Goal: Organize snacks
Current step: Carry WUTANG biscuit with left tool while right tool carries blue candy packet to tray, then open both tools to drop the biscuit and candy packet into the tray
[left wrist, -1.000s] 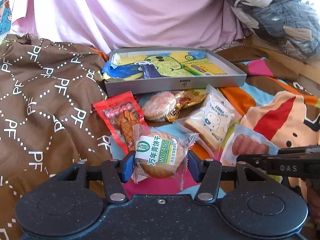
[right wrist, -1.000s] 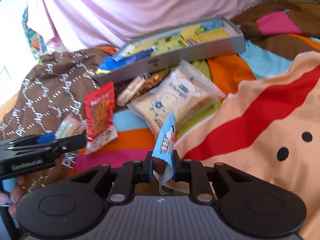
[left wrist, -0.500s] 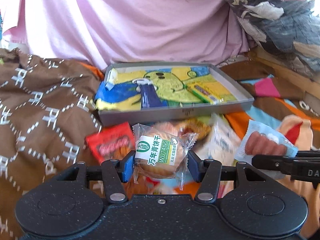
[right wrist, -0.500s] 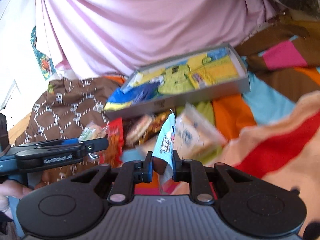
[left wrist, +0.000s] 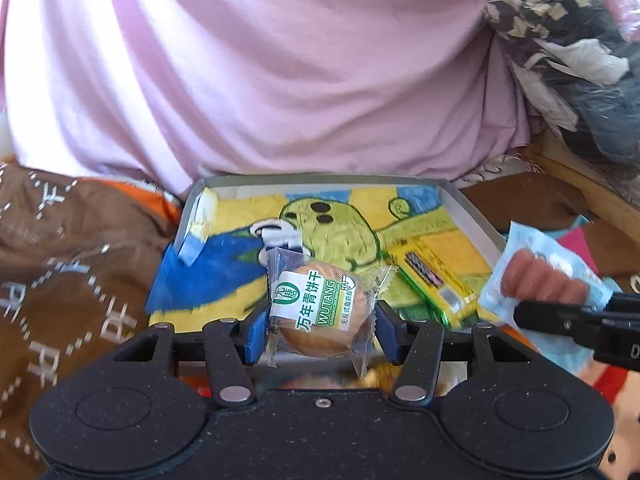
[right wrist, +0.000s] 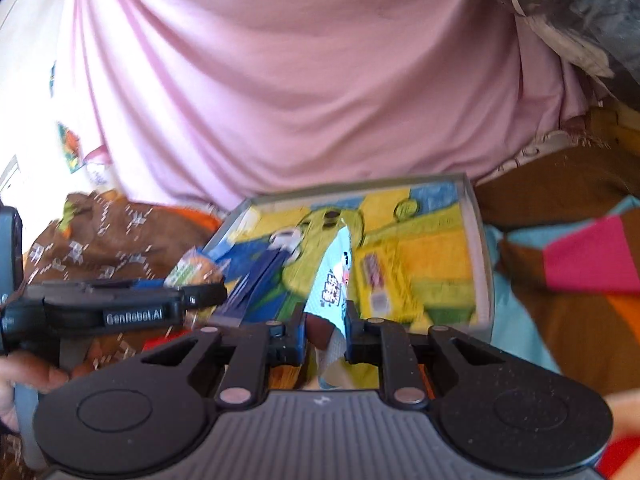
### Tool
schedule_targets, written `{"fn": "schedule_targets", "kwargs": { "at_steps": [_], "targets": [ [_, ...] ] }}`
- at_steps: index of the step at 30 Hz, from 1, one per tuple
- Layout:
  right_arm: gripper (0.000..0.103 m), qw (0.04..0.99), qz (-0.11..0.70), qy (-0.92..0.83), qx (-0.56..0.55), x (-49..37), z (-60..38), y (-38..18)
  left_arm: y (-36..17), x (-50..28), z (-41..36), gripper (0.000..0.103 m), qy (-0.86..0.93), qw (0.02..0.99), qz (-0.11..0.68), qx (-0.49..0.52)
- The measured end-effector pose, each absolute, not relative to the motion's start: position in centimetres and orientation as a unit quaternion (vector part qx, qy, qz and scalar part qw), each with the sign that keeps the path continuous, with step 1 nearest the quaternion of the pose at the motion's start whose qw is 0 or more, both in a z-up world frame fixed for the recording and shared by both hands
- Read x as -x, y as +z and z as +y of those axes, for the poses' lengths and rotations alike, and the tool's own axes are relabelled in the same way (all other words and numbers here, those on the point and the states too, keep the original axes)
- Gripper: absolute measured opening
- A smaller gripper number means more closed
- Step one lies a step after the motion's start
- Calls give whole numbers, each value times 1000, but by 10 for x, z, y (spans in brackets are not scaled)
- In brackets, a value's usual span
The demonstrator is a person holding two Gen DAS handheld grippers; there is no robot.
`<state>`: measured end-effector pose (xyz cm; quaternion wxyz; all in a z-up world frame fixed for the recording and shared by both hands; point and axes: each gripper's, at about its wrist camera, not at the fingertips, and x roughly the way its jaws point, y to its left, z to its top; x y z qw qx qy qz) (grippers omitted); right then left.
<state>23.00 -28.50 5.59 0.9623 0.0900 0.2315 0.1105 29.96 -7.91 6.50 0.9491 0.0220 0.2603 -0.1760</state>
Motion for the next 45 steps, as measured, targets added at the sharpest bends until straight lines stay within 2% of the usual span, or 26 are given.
{"fn": "schedule_targets", "kwargs": {
  "at_steps": [12,23,27,31,32,33,34,38,40,45],
  "targets": [
    [19,963,239,81,-96,-302,-292,45,60,-368,-109,56,-161,948,274,-30],
    [20,961,260,48,-81,-308,-308,25,35,-380,-132,57,-172,939,297,-28],
    [25,961,263,29,-77,-306,-314,22,28,-380,-135,61,-174,933,315,-17],
    [39,964,255,12,-78,-301,-321,24,24,-376,-136,67,-176,930,321,-14],
    [40,964,254,11,-82,-300,-323,24,24,-375,-135,70,-178,930,321,-12],
    [45,964,253,9,-82,-299,-323,25,24,-373,-135,75,-178,931,318,-12],
    [52,965,251,6,-81,-298,-324,26,26,-371,-134,77,-179,932,314,-11],
    [68,971,227,-1,-76,-285,-326,34,35,-361,-127,84,-181,937,299,3],
    [81,974,212,-3,-76,-276,-325,40,40,-354,-119,88,-180,940,288,20],
    [97,983,170,-1,-73,-244,-322,56,51,-329,-100,97,-164,948,267,49]
  ]
}}
